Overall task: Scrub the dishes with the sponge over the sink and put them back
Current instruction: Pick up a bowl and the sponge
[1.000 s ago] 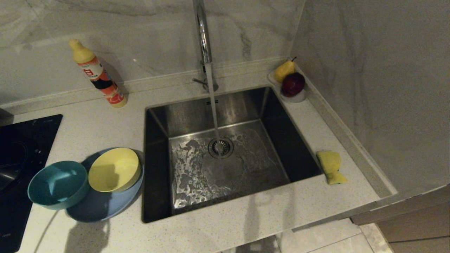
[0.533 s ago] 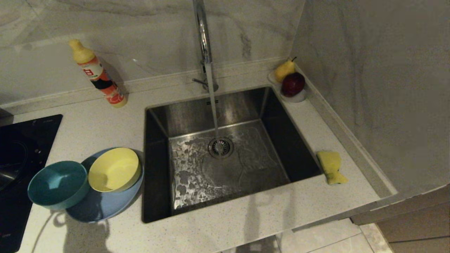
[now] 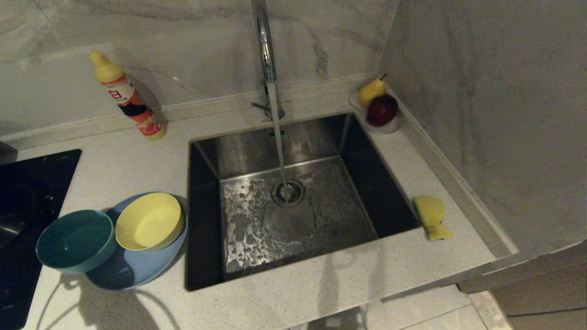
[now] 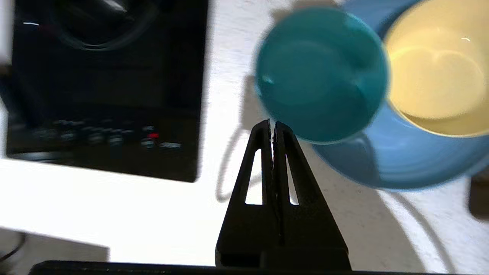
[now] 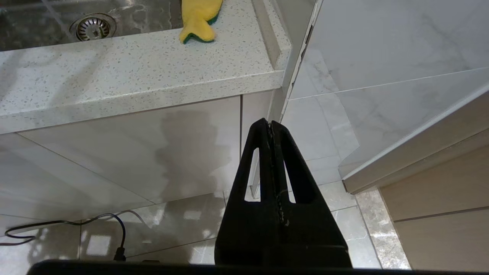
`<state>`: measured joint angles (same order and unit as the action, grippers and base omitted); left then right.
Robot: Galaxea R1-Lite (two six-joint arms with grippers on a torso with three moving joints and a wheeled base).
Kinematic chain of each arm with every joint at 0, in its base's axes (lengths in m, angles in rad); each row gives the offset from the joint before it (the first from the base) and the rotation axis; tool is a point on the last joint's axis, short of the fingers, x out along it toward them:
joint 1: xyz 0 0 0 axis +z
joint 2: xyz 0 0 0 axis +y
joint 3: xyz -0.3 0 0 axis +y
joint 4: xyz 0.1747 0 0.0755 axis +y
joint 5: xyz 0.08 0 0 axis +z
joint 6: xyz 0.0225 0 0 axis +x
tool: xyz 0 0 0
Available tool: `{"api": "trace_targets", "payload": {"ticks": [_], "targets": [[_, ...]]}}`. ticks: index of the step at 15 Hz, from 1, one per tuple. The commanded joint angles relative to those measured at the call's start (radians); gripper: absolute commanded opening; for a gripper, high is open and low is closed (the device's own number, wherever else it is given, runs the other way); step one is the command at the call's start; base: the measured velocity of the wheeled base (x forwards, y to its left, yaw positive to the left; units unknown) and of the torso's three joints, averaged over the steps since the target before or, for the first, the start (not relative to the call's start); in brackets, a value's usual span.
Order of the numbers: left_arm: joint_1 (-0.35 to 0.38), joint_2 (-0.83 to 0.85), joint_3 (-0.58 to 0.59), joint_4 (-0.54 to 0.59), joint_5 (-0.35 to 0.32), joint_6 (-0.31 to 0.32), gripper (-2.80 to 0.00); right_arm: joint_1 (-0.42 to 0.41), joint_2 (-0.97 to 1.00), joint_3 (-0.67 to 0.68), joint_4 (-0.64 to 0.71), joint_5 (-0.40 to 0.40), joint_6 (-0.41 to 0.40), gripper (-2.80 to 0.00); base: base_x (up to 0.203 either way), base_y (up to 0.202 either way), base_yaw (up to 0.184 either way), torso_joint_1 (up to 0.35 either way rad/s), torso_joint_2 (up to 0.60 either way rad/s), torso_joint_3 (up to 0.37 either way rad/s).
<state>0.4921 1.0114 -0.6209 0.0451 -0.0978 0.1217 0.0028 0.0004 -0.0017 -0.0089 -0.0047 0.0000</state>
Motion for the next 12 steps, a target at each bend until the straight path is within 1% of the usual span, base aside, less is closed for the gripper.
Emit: {"api": "trace_targets", "payload": {"ticks": [1,4,5,6,7,8,10,12], "targets": [[0.0,0.07,-0.028,0.005,-0.035,-0.008,-2.8,0.0,0.0,0.0,0.0,0.0,0.0,-2.8,0.0,0.0,0.0,0.0,0.0,0.0],[0.0,0.124,-0.105,0.059,-0.038,-0.022,-2.8,0.0,-0.002,0.0,0.0,0.0,0.0,-2.8,0.0,0.0,0.0,0.0,0.0,0.0],[0.0,0.136,-0.135,0.069,-0.037,-0.042,-2.8,0.0,0.0,0.0,0.0,0.0,0.0,-2.8,0.0,0.0,0.0,0.0,0.0,0.0],[0.0,0.148,-0.166,0.073,-0.036,-0.076,-2.8,0.0,-0.002,0.0,0.0,0.0,0.0,-2.8,0.0,0.0,0.0,0.0,0.0,0.0],[0.0,0.162,-0.177,0.077,-0.033,-0.088,-2.8,0.0,0.0,0.0,0.0,0.0,0.0,-2.8,0.0,0.0,0.0,0.0,0.0,0.0],[-0.001,0.172,-0.179,0.079,-0.031,-0.087,0.0,0.0,-0.002,0.0,0.0,0.0,0.0,-2.8,0.0,0.0,0.0,0.0,0.0,0.0],[-0.003,0.208,-0.209,0.112,-0.03,-0.091,0.0,0.0,-0.002,0.0,0.0,0.0,0.0,-2.8,0.0,0.0,0.0,0.0,0.0,0.0],[-0.005,0.253,-0.299,0.207,-0.035,-0.1,0.0,0.0,0.0,0.0,0.0,0.0,0.0,-2.8,0.0,0.0,0.0,0.0,0.0,0.0]]}}
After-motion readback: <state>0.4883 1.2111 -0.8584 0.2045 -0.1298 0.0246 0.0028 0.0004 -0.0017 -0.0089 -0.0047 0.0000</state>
